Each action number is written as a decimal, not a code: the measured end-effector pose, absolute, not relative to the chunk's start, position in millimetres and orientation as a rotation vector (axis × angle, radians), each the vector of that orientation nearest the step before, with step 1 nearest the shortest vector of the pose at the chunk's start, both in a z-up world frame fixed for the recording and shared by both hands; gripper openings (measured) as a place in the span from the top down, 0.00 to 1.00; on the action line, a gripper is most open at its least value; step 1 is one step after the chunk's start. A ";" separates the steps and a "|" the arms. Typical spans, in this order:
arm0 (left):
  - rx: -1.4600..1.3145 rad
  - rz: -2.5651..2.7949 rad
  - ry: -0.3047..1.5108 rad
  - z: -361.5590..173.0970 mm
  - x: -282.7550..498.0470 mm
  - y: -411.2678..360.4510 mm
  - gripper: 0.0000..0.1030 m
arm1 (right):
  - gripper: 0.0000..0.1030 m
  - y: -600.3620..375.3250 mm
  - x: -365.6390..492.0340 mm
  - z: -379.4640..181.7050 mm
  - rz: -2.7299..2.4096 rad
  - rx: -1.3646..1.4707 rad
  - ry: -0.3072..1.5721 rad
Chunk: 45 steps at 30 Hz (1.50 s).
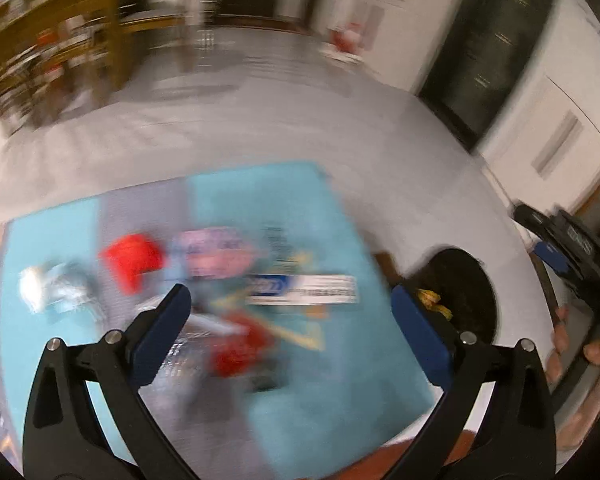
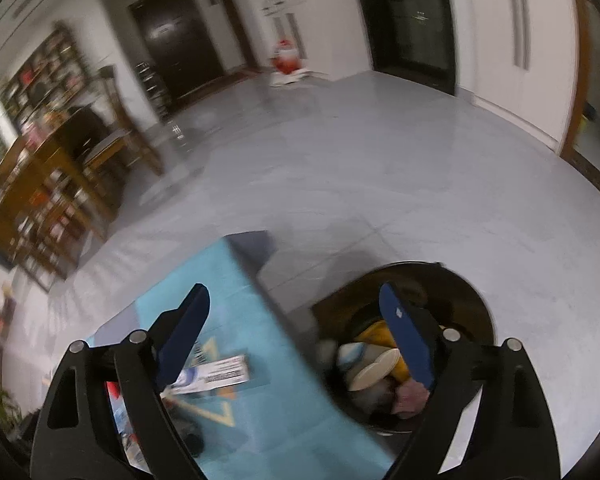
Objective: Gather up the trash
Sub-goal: 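Grasp the white tissue ball with the left tool while the right tool grasps another pink plastic bag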
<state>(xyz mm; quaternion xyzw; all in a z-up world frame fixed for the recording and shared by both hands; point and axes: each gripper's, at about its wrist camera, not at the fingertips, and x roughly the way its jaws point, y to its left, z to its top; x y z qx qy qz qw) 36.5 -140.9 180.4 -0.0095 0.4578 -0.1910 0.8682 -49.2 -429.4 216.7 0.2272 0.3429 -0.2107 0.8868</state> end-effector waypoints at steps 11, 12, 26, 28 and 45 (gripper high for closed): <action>-0.265 0.007 0.963 152.1 87.2 39.6 0.03 | 0.09 -345.8 -4.6 205.0 -0.294 0.277 0.775; -0.273 0.013 0.960 150.1 93.1 49.6 0.03 | 0.09 -338.7 -0.2 200.7 -0.273 0.252 0.793; -0.281 0.143 1.143 60.7 151.9 95.8 0.03 | 0.09 -253.6 90.1 149.1 0.026 0.279 1.025; -0.311 0.170 1.152 51.4 157.9 105.9 0.03 | 0.10 -249.5 114.5 132.0 0.044 0.319 1.069; -0.455 0.112 1.205 12.6 174.3 134.9 0.70 | 0.53 -217.8 149.9 56.3 0.098 0.357 1.243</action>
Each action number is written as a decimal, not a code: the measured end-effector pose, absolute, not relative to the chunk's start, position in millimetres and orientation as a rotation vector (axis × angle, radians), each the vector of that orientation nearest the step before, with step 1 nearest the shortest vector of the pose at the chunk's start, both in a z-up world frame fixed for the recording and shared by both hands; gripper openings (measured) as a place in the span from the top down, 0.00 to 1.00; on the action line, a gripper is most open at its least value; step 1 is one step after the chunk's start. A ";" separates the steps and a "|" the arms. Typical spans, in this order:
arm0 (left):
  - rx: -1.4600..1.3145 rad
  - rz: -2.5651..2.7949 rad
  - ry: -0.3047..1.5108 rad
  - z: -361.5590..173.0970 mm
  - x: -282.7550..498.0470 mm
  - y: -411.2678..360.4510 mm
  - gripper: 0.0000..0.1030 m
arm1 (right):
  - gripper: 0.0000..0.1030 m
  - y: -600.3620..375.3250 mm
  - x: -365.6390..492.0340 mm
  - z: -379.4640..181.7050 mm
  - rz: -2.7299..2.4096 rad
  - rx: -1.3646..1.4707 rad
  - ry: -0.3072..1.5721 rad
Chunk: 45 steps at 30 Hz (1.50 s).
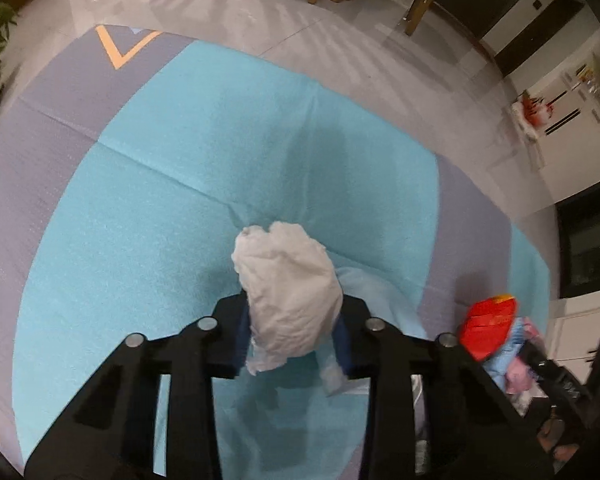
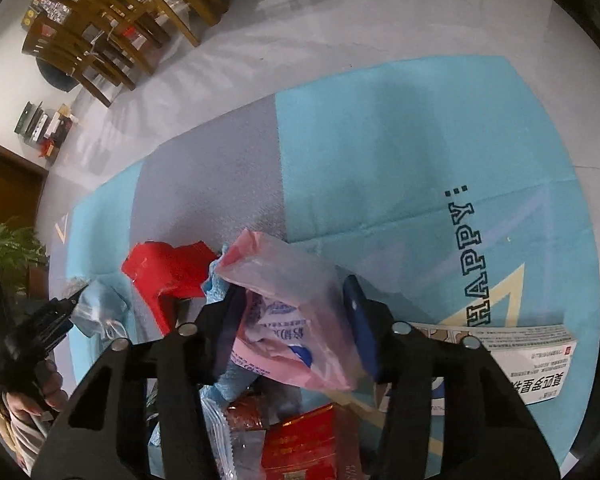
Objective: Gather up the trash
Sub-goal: 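Grasp the white tissue ball with the left tool while the right tool grasps another pink plastic bag, then carry the tissue ball and pink bag over the black trash bin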
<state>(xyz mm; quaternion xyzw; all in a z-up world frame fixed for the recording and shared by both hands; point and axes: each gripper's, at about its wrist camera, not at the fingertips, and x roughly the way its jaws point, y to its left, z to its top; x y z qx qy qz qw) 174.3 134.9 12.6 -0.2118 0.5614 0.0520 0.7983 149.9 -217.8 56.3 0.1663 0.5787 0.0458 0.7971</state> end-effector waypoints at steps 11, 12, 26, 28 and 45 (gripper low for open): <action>-0.439 0.089 1.176 60.7 152.7 122.5 0.70 | 0.55 -236.5 133.8 83.6 0.064 0.414 1.200; -0.442 0.074 1.157 69.9 148.3 119.3 0.70 | 0.55 -238.3 132.4 86.7 0.058 0.420 1.196; -0.433 -0.090 1.007 146.3 107.0 73.3 0.67 | 0.55 -271.8 98.4 130.3 -0.011 0.451 1.060; -0.397 -0.105 0.990 151.8 103.5 63.6 0.67 | 0.55 -272.9 96.6 133.5 -0.022 0.449 1.047; -0.348 -0.323 0.957 171.3 84.9 -22.1 0.70 | 0.55 -313.5 36.8 171.7 -0.112 0.457 0.892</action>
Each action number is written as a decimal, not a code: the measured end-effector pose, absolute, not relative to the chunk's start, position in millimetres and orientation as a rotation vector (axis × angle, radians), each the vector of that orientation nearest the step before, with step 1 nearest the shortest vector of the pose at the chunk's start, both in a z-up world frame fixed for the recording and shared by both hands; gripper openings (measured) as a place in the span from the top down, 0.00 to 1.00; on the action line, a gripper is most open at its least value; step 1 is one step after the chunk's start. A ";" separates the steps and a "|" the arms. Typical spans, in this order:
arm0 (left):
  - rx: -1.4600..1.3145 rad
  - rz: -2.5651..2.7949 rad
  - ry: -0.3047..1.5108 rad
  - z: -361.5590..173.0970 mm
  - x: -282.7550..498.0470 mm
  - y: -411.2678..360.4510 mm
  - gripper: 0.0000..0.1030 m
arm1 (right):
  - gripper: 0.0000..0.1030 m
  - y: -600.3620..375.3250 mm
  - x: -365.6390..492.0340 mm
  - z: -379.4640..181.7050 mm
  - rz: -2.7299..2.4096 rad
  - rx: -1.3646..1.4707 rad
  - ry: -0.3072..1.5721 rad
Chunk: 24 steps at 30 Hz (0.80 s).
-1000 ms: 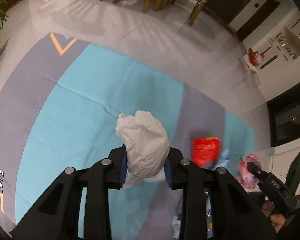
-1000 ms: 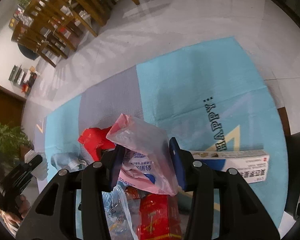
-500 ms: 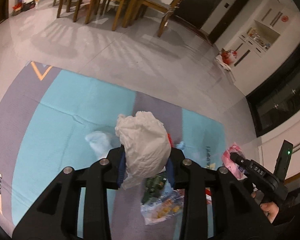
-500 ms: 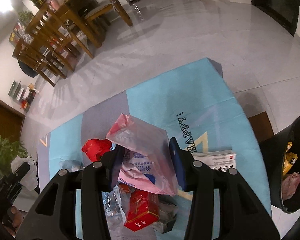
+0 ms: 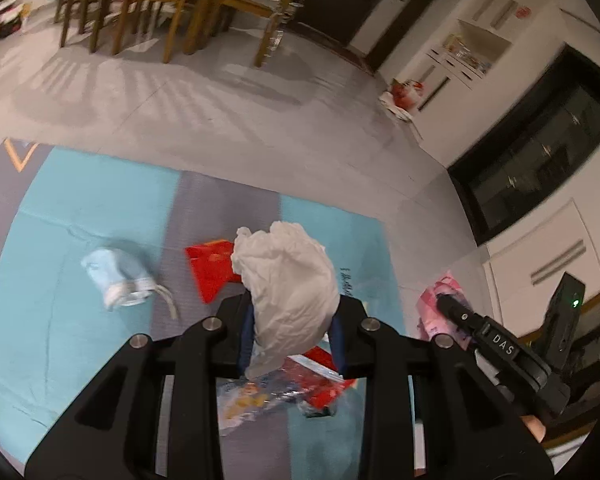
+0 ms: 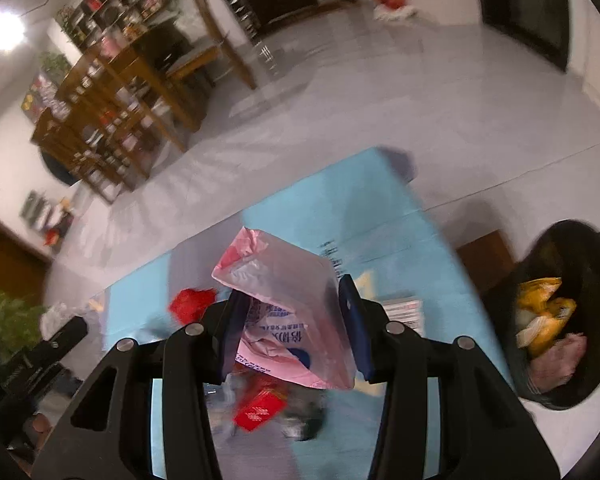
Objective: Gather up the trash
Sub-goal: 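Carry the tissue ball and pink bag over the black trash bin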
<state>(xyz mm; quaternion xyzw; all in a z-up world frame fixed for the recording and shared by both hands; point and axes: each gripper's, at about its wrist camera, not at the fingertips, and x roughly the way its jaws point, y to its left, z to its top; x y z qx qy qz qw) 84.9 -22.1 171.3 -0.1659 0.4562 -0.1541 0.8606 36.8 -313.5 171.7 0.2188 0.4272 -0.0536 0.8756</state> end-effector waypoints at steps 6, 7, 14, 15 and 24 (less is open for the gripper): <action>-0.290 -0.383 0.951 173.3 75.5 -58.9 0.70 | 0.55 -351.9 5.5 193.6 -0.227 0.456 0.793; -0.290 -0.388 0.947 174.2 75.4 -62.2 0.70 | 0.55 -358.7 1.6 198.2 -0.254 0.449 0.773; -0.274 -0.474 0.910 185.9 63.7 -108.2 0.70 | 0.55 -388.6 -24.7 214.2 -0.357 0.446 0.664; -0.262 -0.495 0.908 187.7 59.7 -121.5 0.70 | 0.55 -391.7 -27.5 216.6 -0.377 0.437 0.652; -0.132 -0.624 0.911 185.7 38.1 -210.6 0.70 | 0.55 -435.2 -63.4 230.1 -0.527 0.446 0.562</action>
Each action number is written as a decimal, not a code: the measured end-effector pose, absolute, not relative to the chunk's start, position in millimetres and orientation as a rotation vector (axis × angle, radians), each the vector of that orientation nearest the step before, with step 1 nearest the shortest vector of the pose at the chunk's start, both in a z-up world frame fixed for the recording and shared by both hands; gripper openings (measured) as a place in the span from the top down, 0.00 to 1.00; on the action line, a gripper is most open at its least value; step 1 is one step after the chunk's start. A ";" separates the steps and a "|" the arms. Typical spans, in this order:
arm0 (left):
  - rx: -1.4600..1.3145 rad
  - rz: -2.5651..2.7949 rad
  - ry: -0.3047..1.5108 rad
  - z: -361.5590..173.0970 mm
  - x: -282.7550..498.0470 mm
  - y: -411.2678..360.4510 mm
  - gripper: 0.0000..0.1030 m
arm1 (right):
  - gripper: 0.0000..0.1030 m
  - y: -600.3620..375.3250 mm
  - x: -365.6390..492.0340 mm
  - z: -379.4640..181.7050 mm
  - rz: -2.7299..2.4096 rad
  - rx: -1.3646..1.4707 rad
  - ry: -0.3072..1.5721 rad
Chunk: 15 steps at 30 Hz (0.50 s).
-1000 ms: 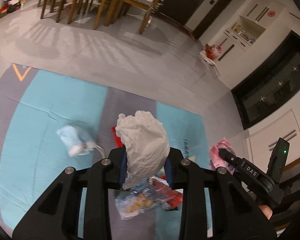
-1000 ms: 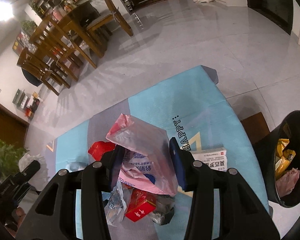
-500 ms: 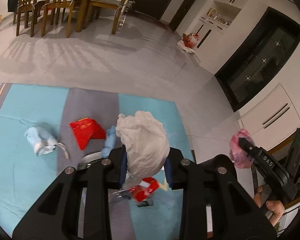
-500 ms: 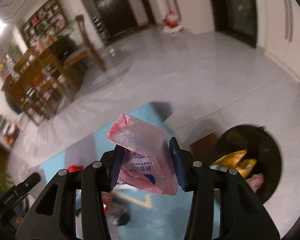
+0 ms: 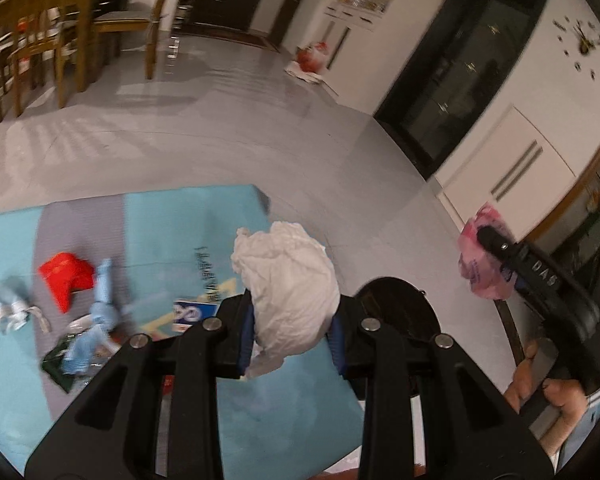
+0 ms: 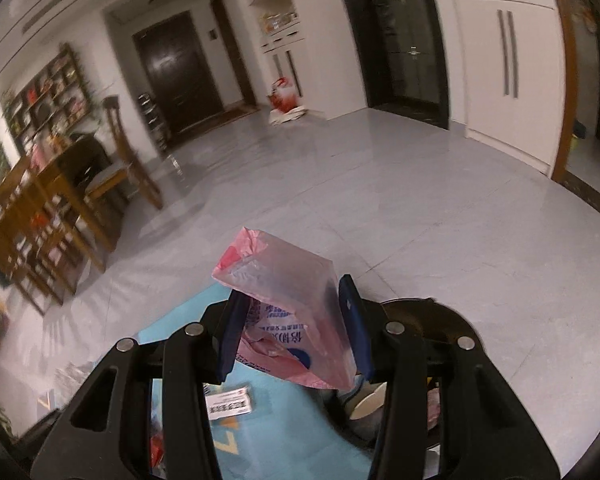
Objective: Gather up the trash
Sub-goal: 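Carry the tissue ball and pink bag over the black trash bin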
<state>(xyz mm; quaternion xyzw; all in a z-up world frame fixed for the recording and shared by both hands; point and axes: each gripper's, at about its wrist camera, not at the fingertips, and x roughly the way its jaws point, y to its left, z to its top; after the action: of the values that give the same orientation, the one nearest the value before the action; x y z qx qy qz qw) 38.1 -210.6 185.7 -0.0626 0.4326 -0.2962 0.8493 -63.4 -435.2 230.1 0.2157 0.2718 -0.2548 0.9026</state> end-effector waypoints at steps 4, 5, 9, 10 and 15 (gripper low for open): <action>-0.130 -0.693 0.942 175.1 34.0 -249.5 0.70 | 0.55 -455.6 -75.1 228.6 -0.588 0.477 0.558; -0.132 -0.703 0.951 172.1 33.1 -260.5 0.70 | 0.55 -461.2 -76.7 226.6 -0.589 0.498 0.561; -0.112 -0.765 0.984 163.5 26.3 -298.3 0.70 | 0.55 -481.2 -78.1 213.9 -0.567 0.607 0.591; -0.099 -0.776 0.986 162.1 25.1 -307.3 0.70 | 0.55 -485.4 -78.6 212.7 -0.574 0.621 0.595; -0.071 -0.816 1.036 152.5 27.0 -339.5 0.70 | 0.55 -499.8 -81.8 206.6 -0.578 0.680 0.612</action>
<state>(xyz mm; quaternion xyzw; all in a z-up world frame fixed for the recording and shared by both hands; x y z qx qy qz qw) 27.0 -339.5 152.5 -0.0331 0.4812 -0.3792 0.7897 -81.8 -499.8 206.6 0.3235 0.2912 -0.2751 0.8572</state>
